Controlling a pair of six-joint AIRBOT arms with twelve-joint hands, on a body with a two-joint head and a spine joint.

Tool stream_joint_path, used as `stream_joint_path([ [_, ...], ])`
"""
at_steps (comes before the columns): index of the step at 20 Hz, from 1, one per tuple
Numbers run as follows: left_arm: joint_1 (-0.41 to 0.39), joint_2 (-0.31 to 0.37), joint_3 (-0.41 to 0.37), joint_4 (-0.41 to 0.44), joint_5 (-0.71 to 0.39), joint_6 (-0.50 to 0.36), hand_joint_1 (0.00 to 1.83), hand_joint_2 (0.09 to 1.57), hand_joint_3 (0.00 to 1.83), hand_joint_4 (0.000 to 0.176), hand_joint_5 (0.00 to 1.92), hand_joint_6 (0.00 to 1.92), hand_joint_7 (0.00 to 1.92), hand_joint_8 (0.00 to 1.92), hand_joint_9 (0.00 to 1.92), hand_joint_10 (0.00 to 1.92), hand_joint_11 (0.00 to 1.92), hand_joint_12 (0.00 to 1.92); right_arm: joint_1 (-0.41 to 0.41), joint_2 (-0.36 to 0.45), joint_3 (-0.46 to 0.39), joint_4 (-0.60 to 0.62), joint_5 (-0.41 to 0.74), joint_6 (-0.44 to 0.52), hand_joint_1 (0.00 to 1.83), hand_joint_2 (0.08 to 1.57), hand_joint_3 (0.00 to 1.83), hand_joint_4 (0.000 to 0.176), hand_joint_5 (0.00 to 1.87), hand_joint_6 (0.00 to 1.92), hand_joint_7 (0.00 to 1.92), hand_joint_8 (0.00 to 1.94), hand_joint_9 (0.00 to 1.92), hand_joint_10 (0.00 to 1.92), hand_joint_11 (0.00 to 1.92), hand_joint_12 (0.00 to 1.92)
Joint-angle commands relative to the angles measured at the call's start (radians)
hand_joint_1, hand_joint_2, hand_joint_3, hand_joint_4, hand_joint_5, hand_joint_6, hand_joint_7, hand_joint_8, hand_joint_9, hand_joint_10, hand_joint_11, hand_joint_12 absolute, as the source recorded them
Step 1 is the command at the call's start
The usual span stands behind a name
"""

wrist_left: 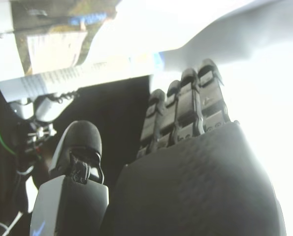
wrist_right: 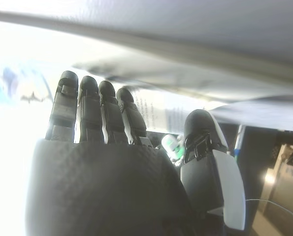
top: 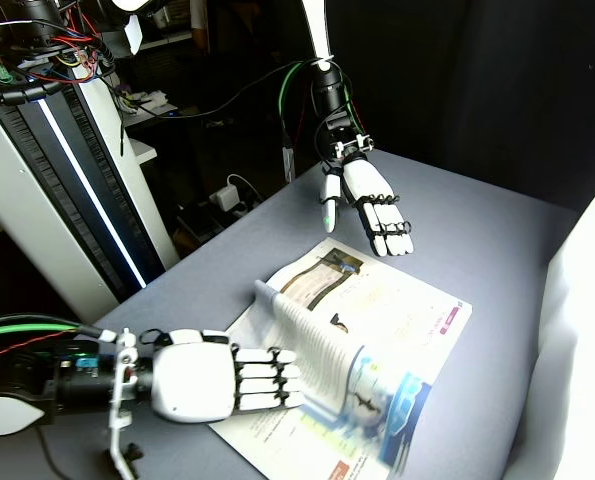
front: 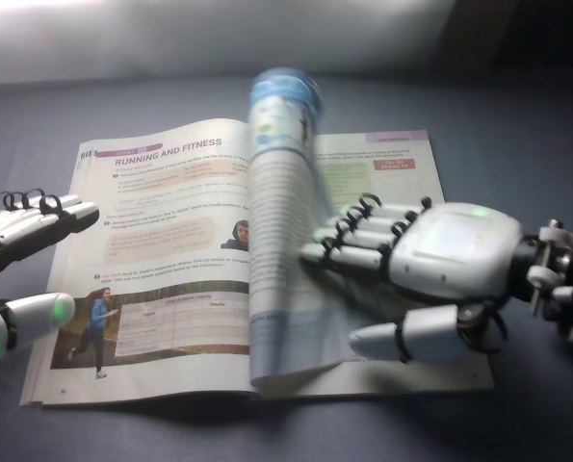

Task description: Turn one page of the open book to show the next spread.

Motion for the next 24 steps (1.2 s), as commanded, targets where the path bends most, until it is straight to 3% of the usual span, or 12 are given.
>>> stream_joint_path([
  [1,0.000,-0.013,0.007,-0.021,-0.108,-0.010,0.19,1.49,0.01,0.000,0.09,0.01,0.00,0.00,0.00,0.00,0.00,0.00,0.021,-0.011,0.007,0.008,0.145,0.016,0.00,1.26,0.00,0.000,0.00,0.00,0.00,0.00,0.00,0.00,0.00,0.00],
  [9,0.000,-0.054,0.037,-0.022,-0.103,-0.034,0.09,1.48,0.00,0.007,0.00,0.00,0.00,0.00,0.00,0.00,0.00,0.00,0.181,-0.162,0.060,-0.181,0.229,0.120,0.00,1.21,0.00,0.000,0.00,0.00,0.00,0.00,0.00,0.00,0.00,0.00],
  [10,0.000,-0.054,0.039,-0.022,-0.103,-0.035,0.00,1.31,0.05,0.000,0.26,0.02,0.26,0.04,0.31,0.02,0.07,0.72,0.191,-0.171,0.063,-0.205,0.247,0.143,0.00,1.22,0.00,0.000,0.00,0.00,0.00,0.00,0.00,0.00,0.00,0.00],
  [11,0.000,-0.055,0.040,-0.022,-0.104,-0.035,0.00,1.31,0.05,0.000,0.26,0.02,0.26,0.04,0.31,0.02,0.07,0.72,0.204,-0.171,0.062,-0.229,0.272,0.167,0.00,1.22,0.00,0.000,0.00,0.00,0.00,0.00,0.00,0.00,0.00,0.00],
  [12,0.000,-0.055,0.042,-0.023,-0.106,-0.035,0.00,1.19,0.00,0.000,0.24,0.00,0.24,0.02,0.30,0.01,0.01,1.00,0.216,-0.175,0.058,-0.254,0.302,0.191,0.00,1.22,0.00,0.000,0.00,0.00,0.00,0.00,0.00,0.00,0.00,0.00],
  [13,0.000,-0.056,0.044,-0.025,-0.108,-0.035,0.00,1.47,0.00,0.054,0.31,0.31,0.44,0.15,0.31,0.50,0.00,1.50,0.230,-0.175,0.048,-0.281,0.337,0.213,0.00,1.17,0.00,0.000,0.00,0.00,0.00,0.00,0.00,0.00,0.00,0.00],
  [14,0.000,-0.056,0.045,-0.028,-0.112,-0.035,0.75,1.46,0.04,0.000,0.41,1.43,0.40,0.08,0.21,0.14,0.00,0.68,0.240,-0.175,0.037,-0.306,0.366,0.230,0.00,1.17,0.00,0.000,0.00,0.00,0.00,0.00,0.00,0.00,0.00,0.00],
  [15,0.000,-0.056,0.046,-0.032,-0.116,-0.035,0.75,1.46,0.04,0.000,0.41,1.43,0.40,0.08,0.21,0.14,0.00,0.68,0.250,-0.174,0.025,-0.324,0.392,0.240,0.00,1.17,0.00,0.000,0.00,0.00,0.00,0.00,0.00,0.00,0.00,0.00],
  [16,0.000,-0.056,0.046,-0.034,-0.120,-0.035,0.59,1.44,0.01,0.000,0.34,0.74,0.33,0.03,0.16,0.07,0.00,0.58,0.258,-0.165,0.013,-0.334,0.414,0.243,0.00,1.18,0.00,0.000,0.00,0.00,0.00,0.00,0.00,0.00,0.00,0.00],
  [18,0.000,-0.056,0.047,-0.043,-0.133,-0.034,0.57,1.40,0.00,0.000,0.46,0.15,0.28,0.00,0.12,0.01,0.00,0.54,0.263,-0.127,-0.023,-0.347,0.487,0.245,0.00,1.17,0.00,0.000,0.00,0.00,0.00,0.00,0.00,0.00,0.00,0.00],
  [23,0.000,-0.045,0.039,-0.065,-0.159,-0.023,0.56,1.39,0.00,0.000,0.50,0.05,0.28,0.00,0.12,0.00,0.00,0.54,0.267,-0.041,-0.076,-0.351,0.575,0.241,0.00,1.17,0.00,0.000,0.00,0.00,0.00,0.00,0.00,0.00,0.00,0.00],
  [24,-0.001,-0.033,0.029,-0.075,-0.168,-0.008,0.68,1.14,0.00,0.131,0.41,0.01,0.25,0.00,0.18,0.03,0.00,0.83,0.267,-0.015,-0.089,-0.349,0.576,0.234,0.00,1.17,0.00,0.000,0.00,0.00,0.00,0.00,0.00,0.00,0.00,0.00],
])
